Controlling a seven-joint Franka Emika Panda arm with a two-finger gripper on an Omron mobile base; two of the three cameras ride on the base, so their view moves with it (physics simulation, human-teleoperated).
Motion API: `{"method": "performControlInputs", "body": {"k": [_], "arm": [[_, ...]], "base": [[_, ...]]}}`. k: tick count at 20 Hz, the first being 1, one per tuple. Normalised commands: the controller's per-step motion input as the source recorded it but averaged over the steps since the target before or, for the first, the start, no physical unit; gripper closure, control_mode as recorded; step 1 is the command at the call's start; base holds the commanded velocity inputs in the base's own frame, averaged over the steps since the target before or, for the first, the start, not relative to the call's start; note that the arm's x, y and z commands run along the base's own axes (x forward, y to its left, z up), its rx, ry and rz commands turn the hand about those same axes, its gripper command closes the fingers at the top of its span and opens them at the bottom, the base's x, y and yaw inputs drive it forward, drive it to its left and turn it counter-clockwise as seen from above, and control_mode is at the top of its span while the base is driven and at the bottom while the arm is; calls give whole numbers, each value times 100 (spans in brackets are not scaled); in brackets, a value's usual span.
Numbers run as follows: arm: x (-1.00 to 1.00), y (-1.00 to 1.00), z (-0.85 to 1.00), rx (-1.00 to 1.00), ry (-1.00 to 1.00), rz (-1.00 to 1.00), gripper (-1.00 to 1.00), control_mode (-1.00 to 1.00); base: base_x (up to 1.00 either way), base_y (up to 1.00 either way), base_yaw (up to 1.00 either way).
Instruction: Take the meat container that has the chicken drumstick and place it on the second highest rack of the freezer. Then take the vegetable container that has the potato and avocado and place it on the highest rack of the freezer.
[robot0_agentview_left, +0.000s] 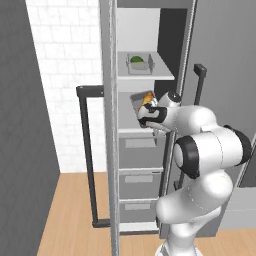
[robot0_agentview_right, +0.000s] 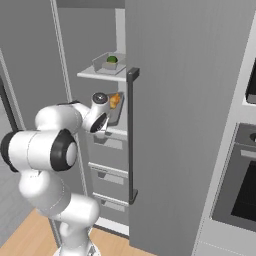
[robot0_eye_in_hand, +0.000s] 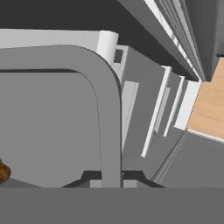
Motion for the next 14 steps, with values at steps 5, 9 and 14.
{"method": "performControlInputs", "body": {"k": [5, 9, 14], "arm": [[9, 5, -9, 0, 0, 0, 100, -100], [19, 0, -8, 0, 0, -1, 100, -100], [34, 0, -2, 0, 0, -2, 100, -100]], "base": [[0, 0, 0], [0, 0, 0], [0, 0, 0]]}}
